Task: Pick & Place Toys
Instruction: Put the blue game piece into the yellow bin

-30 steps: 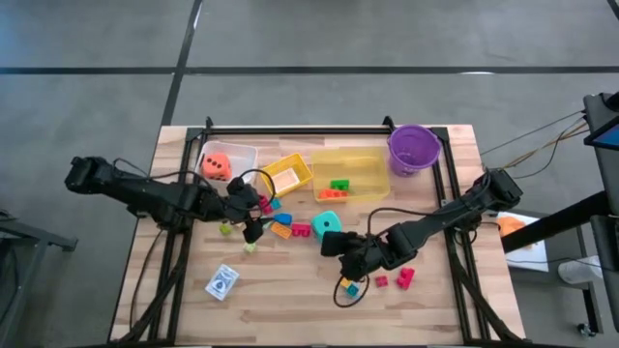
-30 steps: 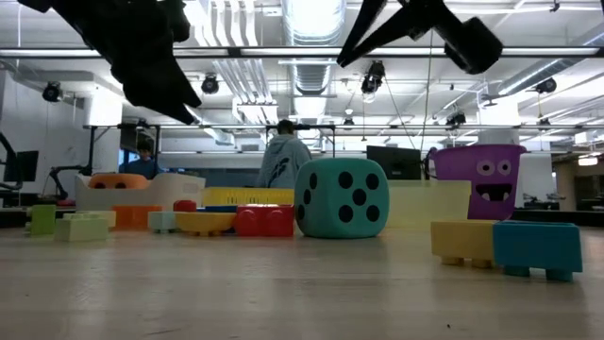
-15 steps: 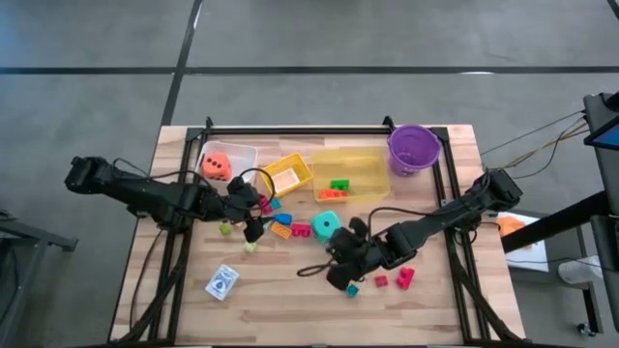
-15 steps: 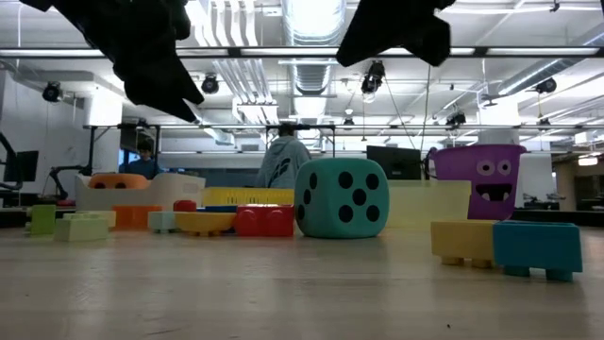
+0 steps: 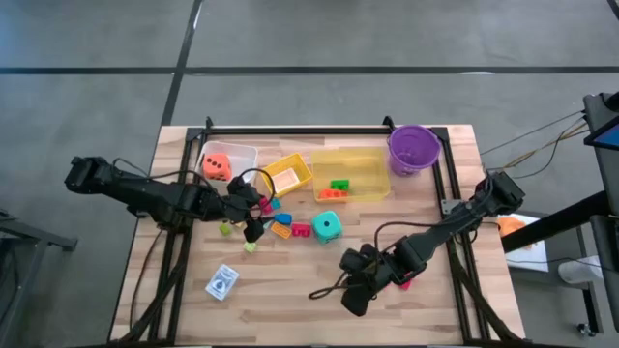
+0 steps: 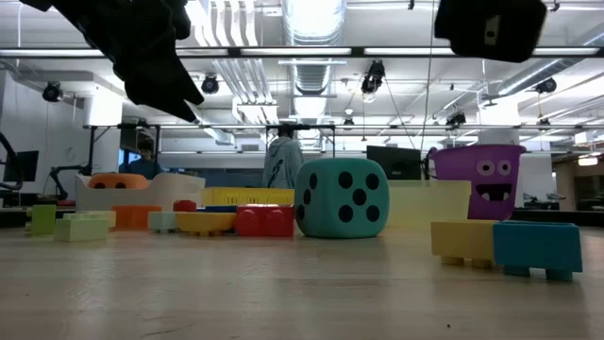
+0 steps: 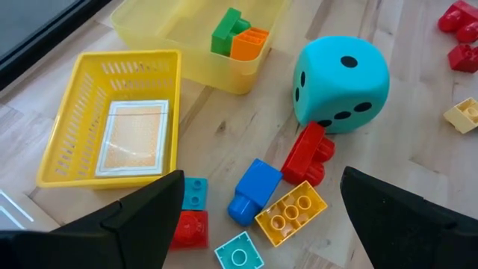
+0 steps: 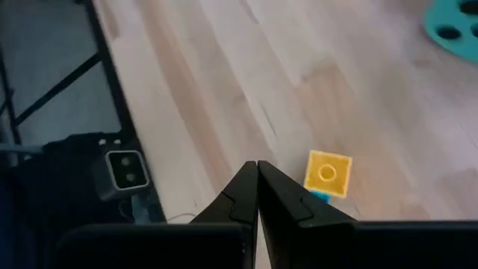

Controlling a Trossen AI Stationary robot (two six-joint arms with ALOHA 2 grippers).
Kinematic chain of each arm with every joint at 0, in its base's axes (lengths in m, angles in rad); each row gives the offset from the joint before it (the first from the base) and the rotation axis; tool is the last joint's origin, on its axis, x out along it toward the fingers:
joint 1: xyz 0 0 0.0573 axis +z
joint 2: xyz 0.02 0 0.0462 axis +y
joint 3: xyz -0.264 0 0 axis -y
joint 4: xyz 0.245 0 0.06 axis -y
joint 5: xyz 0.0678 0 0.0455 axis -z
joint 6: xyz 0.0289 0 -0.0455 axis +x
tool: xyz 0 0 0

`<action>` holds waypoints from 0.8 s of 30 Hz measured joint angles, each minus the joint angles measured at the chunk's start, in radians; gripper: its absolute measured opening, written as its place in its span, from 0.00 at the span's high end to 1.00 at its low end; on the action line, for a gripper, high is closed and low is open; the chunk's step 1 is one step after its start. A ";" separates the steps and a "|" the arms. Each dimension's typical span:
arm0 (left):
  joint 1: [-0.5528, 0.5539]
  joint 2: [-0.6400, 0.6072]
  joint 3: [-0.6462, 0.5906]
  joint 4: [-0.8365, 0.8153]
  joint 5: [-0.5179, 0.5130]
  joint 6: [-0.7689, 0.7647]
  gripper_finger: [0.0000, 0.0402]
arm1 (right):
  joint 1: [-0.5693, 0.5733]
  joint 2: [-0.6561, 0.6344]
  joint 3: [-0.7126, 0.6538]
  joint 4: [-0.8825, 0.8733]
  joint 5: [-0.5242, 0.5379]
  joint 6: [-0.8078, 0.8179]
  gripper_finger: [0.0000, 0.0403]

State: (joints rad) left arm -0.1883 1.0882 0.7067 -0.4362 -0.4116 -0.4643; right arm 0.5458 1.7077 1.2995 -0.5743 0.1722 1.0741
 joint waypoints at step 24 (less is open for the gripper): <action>0.000 0.000 0.001 0.018 0.000 0.046 0.11 | 0.053 0.100 0.000 0.026 -0.154 0.103 0.97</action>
State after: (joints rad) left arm -0.1883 1.0882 0.7078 -0.4180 -0.4114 -0.4183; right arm 0.5989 1.8077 1.2995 -0.5487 0.0178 1.1775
